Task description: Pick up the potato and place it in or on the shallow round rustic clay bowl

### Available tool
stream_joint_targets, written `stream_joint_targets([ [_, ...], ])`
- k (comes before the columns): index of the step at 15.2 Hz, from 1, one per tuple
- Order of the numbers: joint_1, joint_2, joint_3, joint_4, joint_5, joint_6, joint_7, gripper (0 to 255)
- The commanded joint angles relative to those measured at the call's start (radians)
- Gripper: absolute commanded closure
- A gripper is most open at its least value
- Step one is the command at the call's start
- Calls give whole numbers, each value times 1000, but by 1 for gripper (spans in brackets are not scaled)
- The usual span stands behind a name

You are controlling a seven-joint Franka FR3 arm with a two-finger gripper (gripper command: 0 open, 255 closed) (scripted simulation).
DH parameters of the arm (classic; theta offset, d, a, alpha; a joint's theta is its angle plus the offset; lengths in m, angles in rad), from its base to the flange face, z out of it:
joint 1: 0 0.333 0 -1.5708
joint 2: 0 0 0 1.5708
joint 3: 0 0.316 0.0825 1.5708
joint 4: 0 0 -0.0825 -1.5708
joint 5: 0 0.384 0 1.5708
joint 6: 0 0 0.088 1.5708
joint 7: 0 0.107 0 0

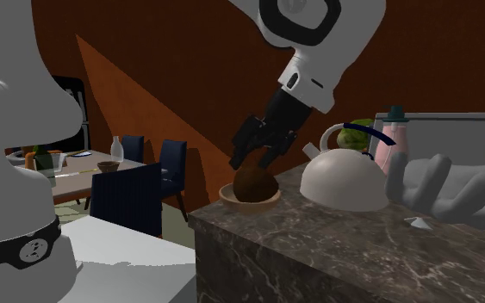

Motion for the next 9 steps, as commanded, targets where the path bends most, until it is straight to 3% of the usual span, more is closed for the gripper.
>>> stream_joint_targets([
  [1,-3,8,-3,40,-5,-32,3,0],
  [4,-8,37,-9,157,-19,-122,14,0],
  [9,-8,37,-9,157,-19,-122,14,0],
])
